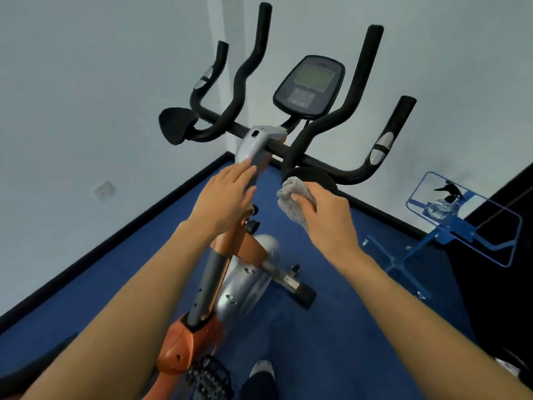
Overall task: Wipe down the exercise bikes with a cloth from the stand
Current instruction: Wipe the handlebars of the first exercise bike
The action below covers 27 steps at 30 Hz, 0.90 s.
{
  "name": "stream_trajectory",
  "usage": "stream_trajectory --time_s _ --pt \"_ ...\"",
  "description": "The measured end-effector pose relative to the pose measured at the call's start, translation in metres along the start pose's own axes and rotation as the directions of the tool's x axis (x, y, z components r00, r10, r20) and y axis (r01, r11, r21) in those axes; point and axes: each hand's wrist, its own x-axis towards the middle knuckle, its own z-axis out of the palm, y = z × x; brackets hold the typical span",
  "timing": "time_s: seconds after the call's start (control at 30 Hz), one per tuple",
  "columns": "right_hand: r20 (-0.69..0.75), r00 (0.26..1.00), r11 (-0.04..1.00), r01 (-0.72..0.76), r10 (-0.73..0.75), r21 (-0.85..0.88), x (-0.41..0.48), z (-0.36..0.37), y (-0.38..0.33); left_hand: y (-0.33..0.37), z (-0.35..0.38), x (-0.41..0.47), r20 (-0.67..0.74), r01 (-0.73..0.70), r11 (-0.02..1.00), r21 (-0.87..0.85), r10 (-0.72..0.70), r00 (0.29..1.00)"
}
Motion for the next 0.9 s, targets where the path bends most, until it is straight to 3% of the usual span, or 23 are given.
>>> stream_trajectory --time_s 0.23,0.37,0.7,0.9 --pt "0.164 0.962 0.976 0.217 -0.216 0.013 -0.053 -0.011 -0.018 0.042 -0.031 -0.102 -0.037 0.178 0.982 0.069 -0.176 0.984" --pt "0.245 0.929 0.96 0.266 -0.279 0.084 -0.089 0.0 -0.037 0.055 -0.046 -0.171 -0.008 0.261 0.95 0.172 -0.264 0.964" --pt "0.391 0.839 0.922 0.38 -0.378 0.074 -0.151 0.054 -0.13 0.039 -0.101 -0.317 -0.039 0.485 0.816 0.313 -0.5 0.865" --pt "0.442 0.788 0.896 0.432 -0.429 0.1 -0.184 0.107 -0.199 0.003 -0.131 -0.386 -0.073 0.631 0.704 0.327 -0.646 0.759"
